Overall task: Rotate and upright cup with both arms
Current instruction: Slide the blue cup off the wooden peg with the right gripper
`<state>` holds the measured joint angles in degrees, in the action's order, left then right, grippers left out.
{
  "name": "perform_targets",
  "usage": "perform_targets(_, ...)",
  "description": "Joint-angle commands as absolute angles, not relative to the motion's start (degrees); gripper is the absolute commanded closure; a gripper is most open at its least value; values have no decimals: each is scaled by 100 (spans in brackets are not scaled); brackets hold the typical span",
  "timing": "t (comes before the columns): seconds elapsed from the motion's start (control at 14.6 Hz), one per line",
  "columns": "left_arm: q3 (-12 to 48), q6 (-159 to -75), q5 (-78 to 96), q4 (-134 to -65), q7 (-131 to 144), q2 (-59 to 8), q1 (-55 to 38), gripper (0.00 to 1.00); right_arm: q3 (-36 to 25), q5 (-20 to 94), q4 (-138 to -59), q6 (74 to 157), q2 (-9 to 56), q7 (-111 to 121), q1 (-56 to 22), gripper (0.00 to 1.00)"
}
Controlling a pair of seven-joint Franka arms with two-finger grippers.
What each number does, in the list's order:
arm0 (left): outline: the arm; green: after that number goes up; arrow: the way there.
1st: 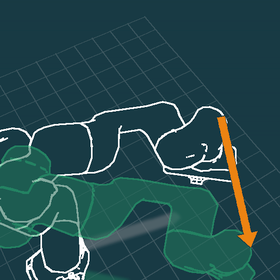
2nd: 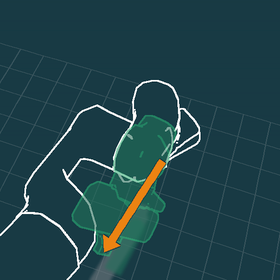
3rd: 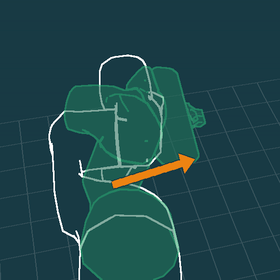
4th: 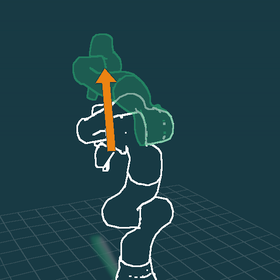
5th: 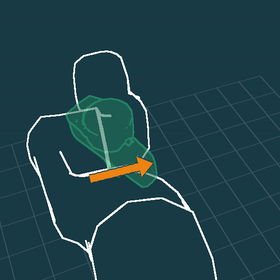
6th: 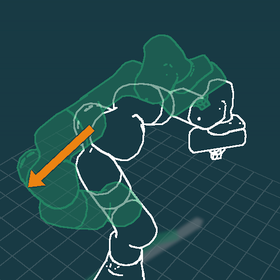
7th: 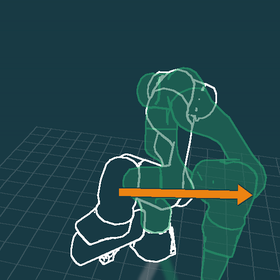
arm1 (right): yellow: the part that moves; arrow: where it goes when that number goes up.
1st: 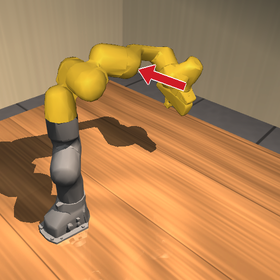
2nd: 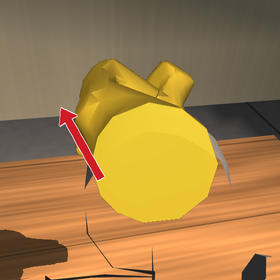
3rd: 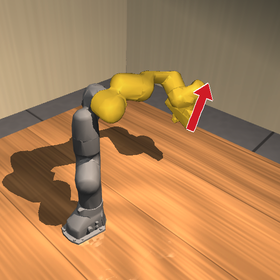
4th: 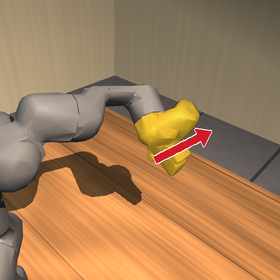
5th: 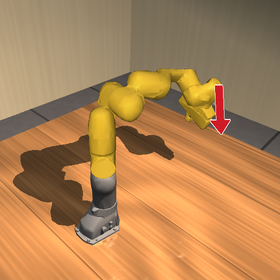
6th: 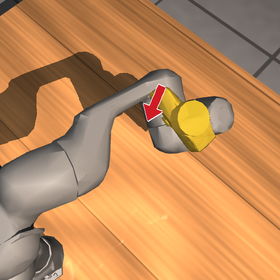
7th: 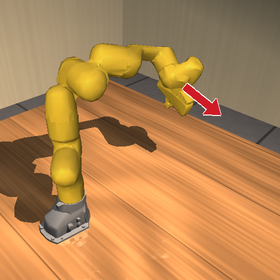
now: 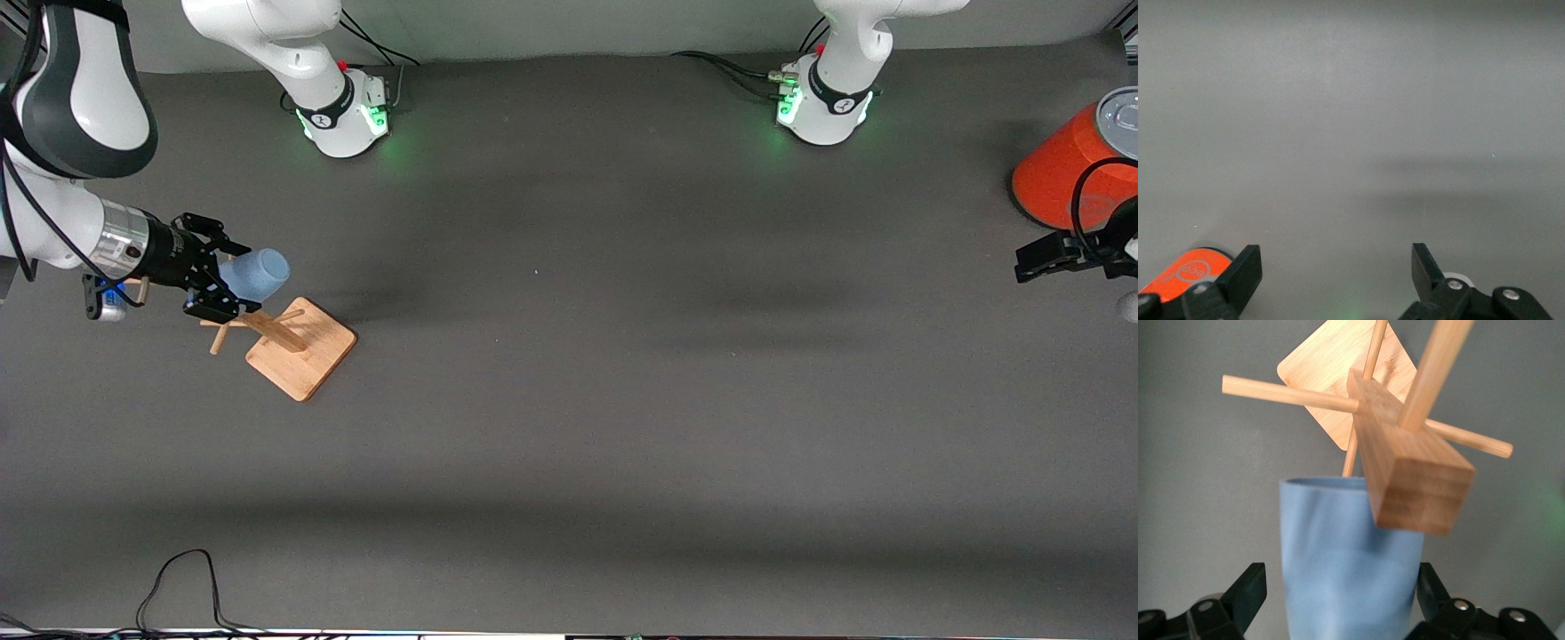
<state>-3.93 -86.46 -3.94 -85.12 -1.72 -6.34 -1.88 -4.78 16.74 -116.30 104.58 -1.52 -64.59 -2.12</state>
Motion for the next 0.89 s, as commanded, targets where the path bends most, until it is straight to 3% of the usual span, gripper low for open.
perform_targets(0.0, -413, -8701, -475, -8534, -167, -615, -220, 0, -466, 1749, -11689, 10555, -114, -6302, -158, 0)
perform_targets(0.07, -413, -8701, -475, -8534, -167, -615, -220, 0, -466, 1749, -11689, 10556, -114, -6302, -158, 1)
perform_targets(0.21, -413, -8701, -475, -8534, -167, -615, -220, 0, -466, 1749, -11698, 10556, -132, -6293, -158, 35)
perform_targets(0.34, -413, -8701, -483, -8534, -176, -615, -220, 0, -466, 1758, -11690, 10556, -123, -6293, -150, 57)
perform_targets(0.41, -413, -8701, -483, -8534, -167, -615, -228, 0, -475, 1767, -11689, 10547, -114, -6284, -149, 63)
perform_targets(0.82, -413, -8701, -483, -8534, -167, -615, -228, 0, -466, 1767, -11567, 10442, -158, -6389, -132, 65)
